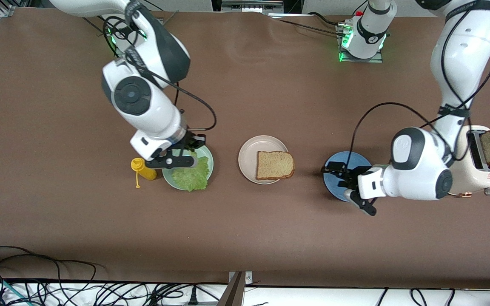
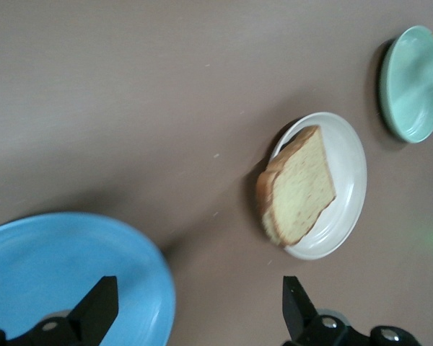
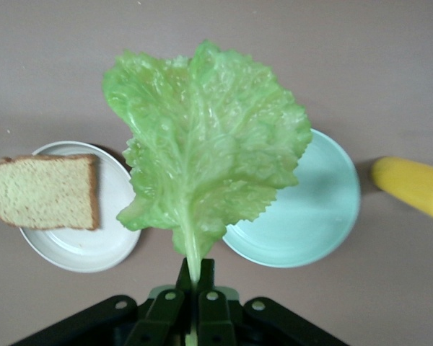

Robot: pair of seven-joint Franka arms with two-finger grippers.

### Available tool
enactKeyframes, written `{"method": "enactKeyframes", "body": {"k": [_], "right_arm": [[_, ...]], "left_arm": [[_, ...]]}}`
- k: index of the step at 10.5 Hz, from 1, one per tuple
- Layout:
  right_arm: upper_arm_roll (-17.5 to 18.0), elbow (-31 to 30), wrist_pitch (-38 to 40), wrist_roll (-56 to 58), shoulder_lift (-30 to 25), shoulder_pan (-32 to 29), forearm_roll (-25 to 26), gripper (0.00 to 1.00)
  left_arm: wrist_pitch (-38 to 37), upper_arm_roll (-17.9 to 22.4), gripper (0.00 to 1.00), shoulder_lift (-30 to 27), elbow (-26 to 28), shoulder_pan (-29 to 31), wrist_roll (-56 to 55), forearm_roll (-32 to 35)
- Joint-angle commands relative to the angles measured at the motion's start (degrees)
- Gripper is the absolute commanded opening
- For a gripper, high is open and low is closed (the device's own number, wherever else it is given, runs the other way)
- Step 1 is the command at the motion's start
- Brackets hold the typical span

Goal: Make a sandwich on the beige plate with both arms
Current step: 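Carry the lettuce over the bread while the left gripper withdraws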

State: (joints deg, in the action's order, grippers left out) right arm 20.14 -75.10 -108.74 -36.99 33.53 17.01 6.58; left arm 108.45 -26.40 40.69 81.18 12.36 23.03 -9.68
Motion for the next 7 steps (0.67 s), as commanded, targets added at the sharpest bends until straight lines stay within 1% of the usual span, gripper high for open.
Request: {"method": "enactKeyframes", "body": {"k": [1, 2, 3, 4, 5, 6, 7], "right_arm": [[0.0, 0.7, -5.8, -8.8, 3.8, 3.4, 2.6, 0.00], [0.0, 0.8, -8.9, -12.3, 6.0, 5.4, 2.9, 0.00], [-0.2, 0.9, -12.3, -14.8, 7.7, 7.1, 3.2, 0.00], [-0.2, 0.9, -14.1, -15.7, 8.9, 8.1, 3.7, 0.00], [-0.3, 1.1, -16.3, -17.2, 10.3, 10.2, 3.9, 0.00], [-1.4, 1.2, -19.5, -19.3, 11.4, 12.2, 4.2, 0.00], [-1.8, 1.2, -20.8, -20.3, 12.3, 13.6, 4.2, 0.00]], "left_arm": [[-4.0, 0.8, 1.00, -6.0, 1.4, 1.7, -0.9, 10.5], [-6.0, 0.8, 1.00, -8.6, 1.4, 2.7, -1.0, 13.3], [-7.5, 1.8, 1.00, -11.0, 1.5, 3.2, -1.4, 14.8], [-7.7, 2.3, 1.00, -13.9, 1.7, 3.5, -1.8, 16.6], [-8.1, 2.6, 1.00, -15.9, 1.7, 4.4, -2.4, 16.6], [-9.6, 2.7, 1.00, -17.6, 1.7, 4.6, -3.1, 16.6], [-10.8, 2.7, 1.00, -19.3, 1.7, 5.0, -4.2, 16.7]]}}
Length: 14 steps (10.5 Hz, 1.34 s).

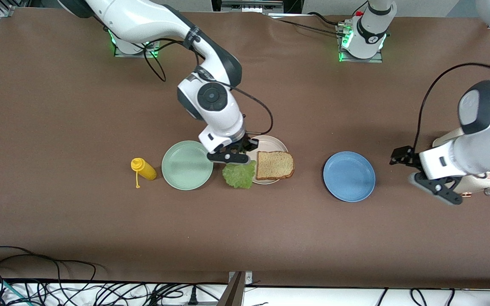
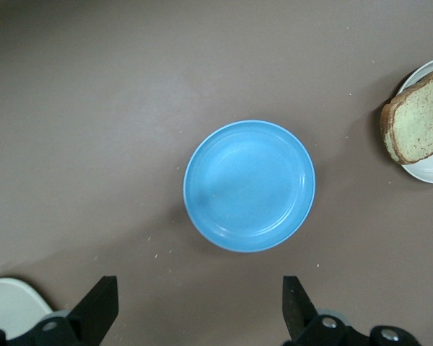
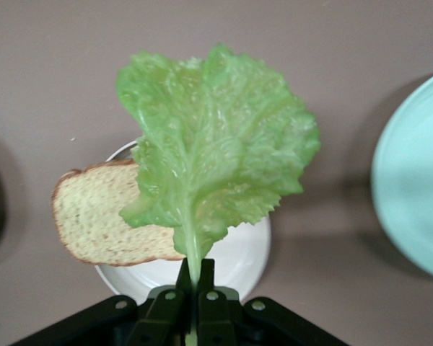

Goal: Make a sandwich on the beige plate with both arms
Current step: 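Carry the lettuce over the bread while the left gripper withdraws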

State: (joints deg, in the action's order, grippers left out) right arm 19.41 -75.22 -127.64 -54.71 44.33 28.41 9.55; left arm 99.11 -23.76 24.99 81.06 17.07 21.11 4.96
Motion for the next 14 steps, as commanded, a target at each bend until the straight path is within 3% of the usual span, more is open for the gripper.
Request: {"method": "enactKeyframes", "body": {"k": [1, 4, 6, 7, 10, 13, 14], "right_arm": [[-1.0, 1.4, -3.0, -2.7, 2.1, 2.5, 1.2, 0.00], [-1.0, 1.6, -10.4, -2.7, 5.1, 4.6, 1.2, 0.00], [-1.0, 3.2, -11.8, -2.7, 6.6, 5.4, 1.2, 0.00], [-1.0, 4.8, -12.0, -2.8, 8.1, 6.0, 1.2, 0.00], [-2.0, 5.4, -15.3, -2.8, 9.7, 8.3, 1.2, 0.00], [-3.5, 5.6, -19.7, -2.7, 11.7, 9.8, 1.2, 0.00], [-3.5, 5.6, -19.7, -2.6, 11.7, 9.8, 0.9, 0.30]], "left_arm": [[-3.9, 0.0, 1.00, -5.6, 1.7, 0.2, -3.6, 2.4], [-8.1, 0.9, 1.00, -11.5, 2.9, -2.1, -7.3, 2.4], [-7.6, 12.2, 1.00, -12.4, 3.1, -12.0, -7.1, 1.3], [-6.9, 15.2, 1.00, -12.9, 3.2, -14.2, -7.2, -2.0], [-4.4, 19.3, 1.00, -21.8, 12.5, -17.7, -11.1, -3.3], [-2.2, 23.1, 1.00, -26.1, 17.1, -21.7, -11.6, -4.9], [-2.1, 23.8, 1.00, -26.9, 18.6, -22.0, -12.8, -7.6]]}}
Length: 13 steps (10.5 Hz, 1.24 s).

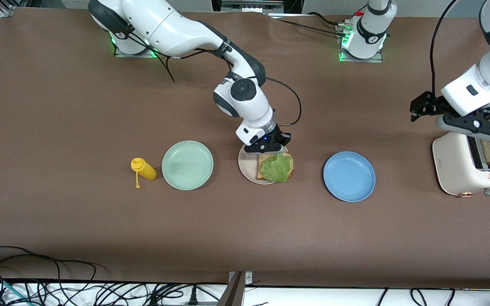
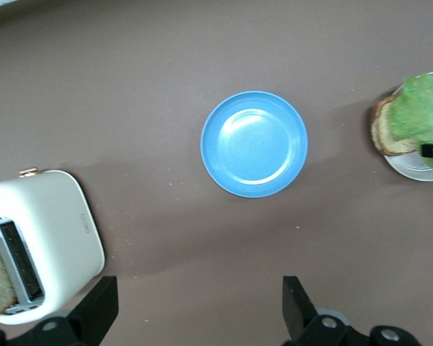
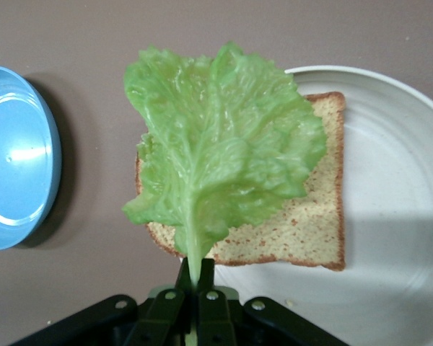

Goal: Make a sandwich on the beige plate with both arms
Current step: 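Carry the lettuce over the bread while the left gripper withdraws, then lower the lettuce onto the bread and open the right gripper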

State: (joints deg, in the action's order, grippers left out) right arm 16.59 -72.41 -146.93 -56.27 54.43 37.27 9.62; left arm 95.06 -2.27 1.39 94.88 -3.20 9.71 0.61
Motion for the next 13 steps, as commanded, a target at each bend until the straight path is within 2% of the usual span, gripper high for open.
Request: {"method": "enactKeyframes", "body": {"k": [1, 2, 3, 4, 6, 9, 11, 13], "right_arm": [[-0.7, 2.8, -0.1, -1.0, 1.5, 1.0, 0.7, 0.43], [-0.8, 2.7, 0.3, -1.0, 1.2, 1.0, 0.6, 0.68], [-0.8, 2.8, 1.2, -2.1, 0.9, 0.9, 0.6, 0.82], [-1.0, 2.8, 3.4, -2.4, -0.2, 0.6, 0.8, 1.00], [-1.6, 2.8, 12.1, -1.5, -5.1, -1.0, 0.9, 1.00], [-1.4, 2.4, 21.0, 1.0, -10.6, -5.5, 0.4, 1.00], [-1.3, 2.4, 28.8, 6.5, -13.8, -9.6, 0.1, 1.00], [-1.5, 2.3, 35.8, 11.2, -17.9, -16.1, -4.9, 1.00]], "left_arm": [[2.5, 2.4, 1.00, -3.2, 5.0, -1.3, -1.5, -3.4], [2.0, 2.2, 1.00, -2.5, 4.0, -1.0, -1.5, -3.4], [1.9, 2.3, 1.00, -1.8, 3.2, -0.8, -1.3, -3.4], [1.1, 2.3, 1.00, -1.8, 3.2, -0.8, -1.4, -3.0], [0.3, 2.4, 1.00, -1.8, 3.2, -0.8, -1.3, -2.9], [0.2, 2.2, 1.00, -1.8, 2.9, -0.8, -1.4, -2.8], [0.1, 2.1, 1.00, -1.7, 2.6, -0.8, -1.4, -2.7], [0.1, 2.1, 1.00, -1.7, 2.5, -0.8, -1.4, -2.7]]}}
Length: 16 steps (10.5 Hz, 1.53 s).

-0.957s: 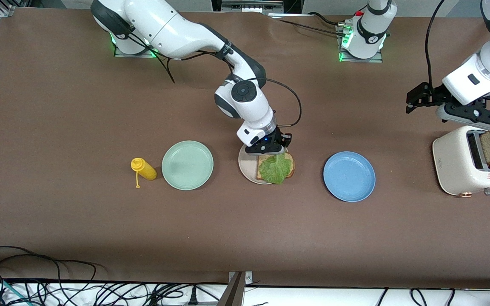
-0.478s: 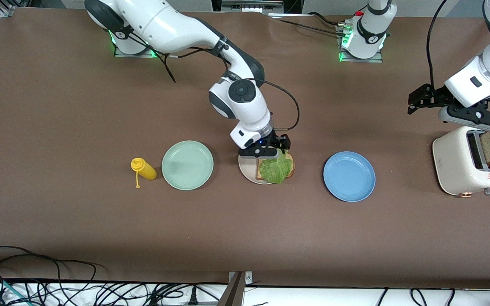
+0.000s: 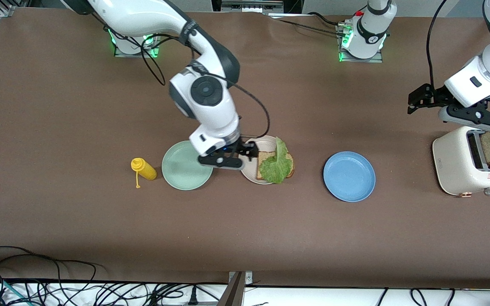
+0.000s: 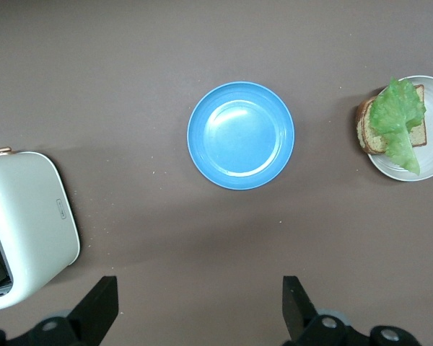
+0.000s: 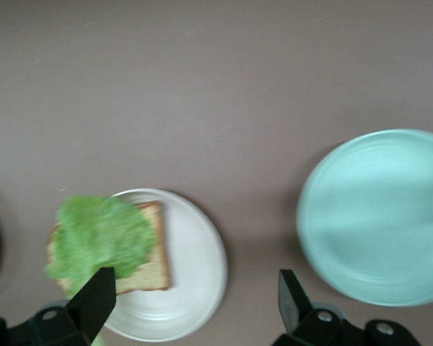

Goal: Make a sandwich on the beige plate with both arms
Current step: 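Move the right gripper back toward the yellow squeeze bottle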

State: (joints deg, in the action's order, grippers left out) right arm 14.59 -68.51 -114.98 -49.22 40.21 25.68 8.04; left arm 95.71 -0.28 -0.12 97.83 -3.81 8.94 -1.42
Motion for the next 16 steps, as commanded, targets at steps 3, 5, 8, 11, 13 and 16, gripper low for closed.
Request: {"method": "enactKeyframes", "body": {"k": [3, 5, 8, 11, 13, 16], "right_arm": [[-0.5, -1.7, 11.2, 15.3, -8.1, -10.5, -5.0, 1.00], [-4.1, -2.1, 15.0, 18.2, -10.3, -10.7, -5.0, 1.00], [-9.7, -4.9, 19.3, 28.1, -13.7, -10.9, -4.8, 1.00], [-16.4, -12.8, 17.2, 42.2, -19.1, -11.1, -6.2, 1.00], [-20.5, -18.7, 14.4, 53.5, -22.7, -11.2, -7.8, 1.00], [-23.8, -27.4, 7.4, 70.4, -27.4, -11.4, -13.9, 1.00]], "left_arm": [[-0.5, 0.0, 1.00, -0.1, -0.4, -0.3, -0.7, -0.7], [-0.5, 0.0, 1.00, -0.1, -0.4, -0.3, -0.7, -0.7], [-0.5, 0.0, 1.00, -0.1, -0.5, -0.3, -0.7, -0.7], [-0.5, -0.1, 1.00, -0.2, -0.5, -0.4, -0.7, -0.7], [-0.5, -0.2, 1.00, -0.2, -0.5, -0.5, -0.7, -0.7], [-0.5, -0.2, 1.00, -0.2, -0.5, -0.6, -0.8, -0.7]]}}
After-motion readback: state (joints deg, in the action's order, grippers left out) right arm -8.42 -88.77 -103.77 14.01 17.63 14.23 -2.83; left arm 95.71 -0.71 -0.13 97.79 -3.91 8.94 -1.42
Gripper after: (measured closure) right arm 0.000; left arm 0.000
